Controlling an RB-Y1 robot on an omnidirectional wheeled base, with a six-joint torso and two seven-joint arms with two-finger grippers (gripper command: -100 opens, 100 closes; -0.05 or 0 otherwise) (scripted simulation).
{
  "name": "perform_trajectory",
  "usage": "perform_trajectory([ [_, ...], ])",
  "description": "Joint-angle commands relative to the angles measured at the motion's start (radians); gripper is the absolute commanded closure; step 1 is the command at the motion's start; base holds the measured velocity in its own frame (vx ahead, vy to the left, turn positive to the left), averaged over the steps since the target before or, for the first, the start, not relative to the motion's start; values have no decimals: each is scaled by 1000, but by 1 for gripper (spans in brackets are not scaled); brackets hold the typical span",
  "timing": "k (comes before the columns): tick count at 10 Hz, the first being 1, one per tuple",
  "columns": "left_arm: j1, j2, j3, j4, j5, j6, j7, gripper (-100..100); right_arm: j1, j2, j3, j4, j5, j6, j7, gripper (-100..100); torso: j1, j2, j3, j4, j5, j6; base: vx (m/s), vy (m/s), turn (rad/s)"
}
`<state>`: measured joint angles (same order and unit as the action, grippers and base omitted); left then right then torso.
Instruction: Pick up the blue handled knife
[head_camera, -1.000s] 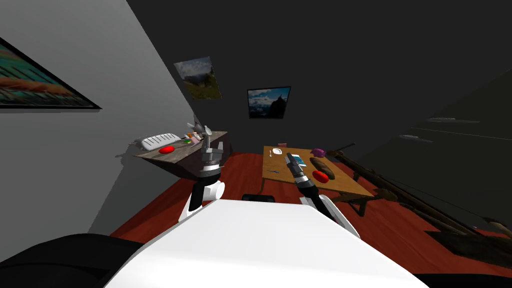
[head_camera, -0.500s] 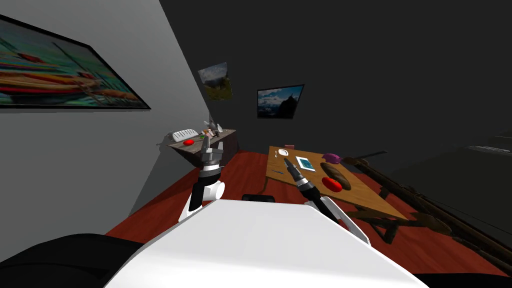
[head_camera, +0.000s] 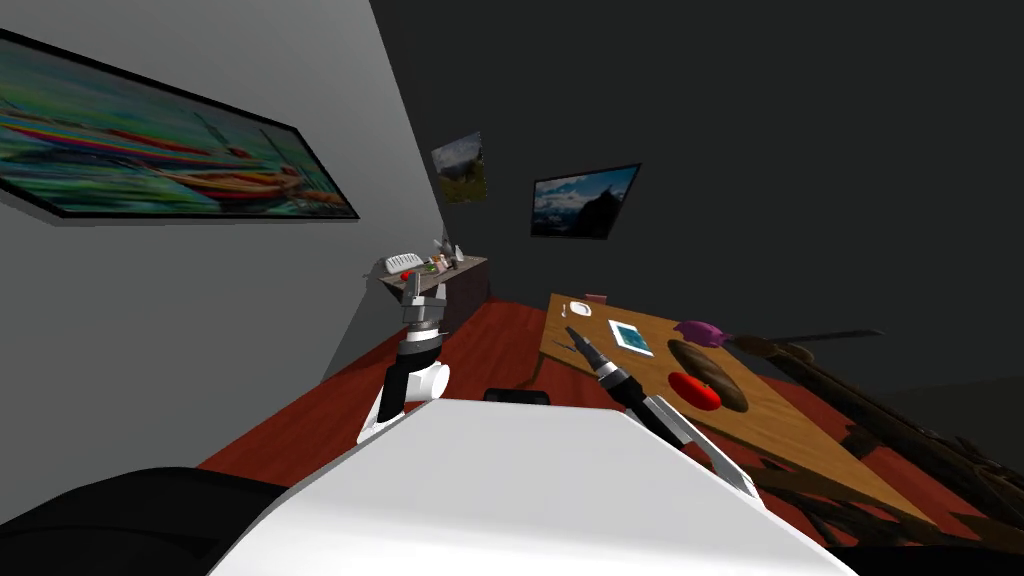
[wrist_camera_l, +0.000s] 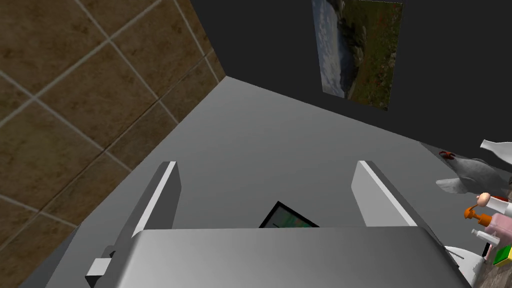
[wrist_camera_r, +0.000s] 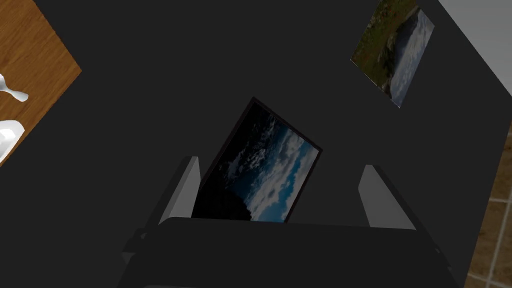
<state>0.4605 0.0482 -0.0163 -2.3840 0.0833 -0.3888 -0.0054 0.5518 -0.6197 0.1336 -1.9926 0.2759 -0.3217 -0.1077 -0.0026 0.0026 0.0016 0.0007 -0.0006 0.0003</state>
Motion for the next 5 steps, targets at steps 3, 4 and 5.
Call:
perform_trajectory([
  [3, 0, 0, 0, 0, 0, 0, 0, 0, 4, -107, 33, 87, 41, 38, 20, -100, 0, 0, 0, 0, 0, 0, -53, 1, 337],
  [4, 0, 0, 0, 0, 0, 0, 0, 0, 7, -140, 48, 122, 59, 53, 29, -100, 0, -1, -1, 0, 0, 0, -41, 7, 414],
  [5, 0, 0, 0, 0, 0, 0, 0, 0, 7, -155, 48, 122, 59, 53, 29, -100, 0, -1, -1, 0, 0, 0, -31, 5, 234],
])
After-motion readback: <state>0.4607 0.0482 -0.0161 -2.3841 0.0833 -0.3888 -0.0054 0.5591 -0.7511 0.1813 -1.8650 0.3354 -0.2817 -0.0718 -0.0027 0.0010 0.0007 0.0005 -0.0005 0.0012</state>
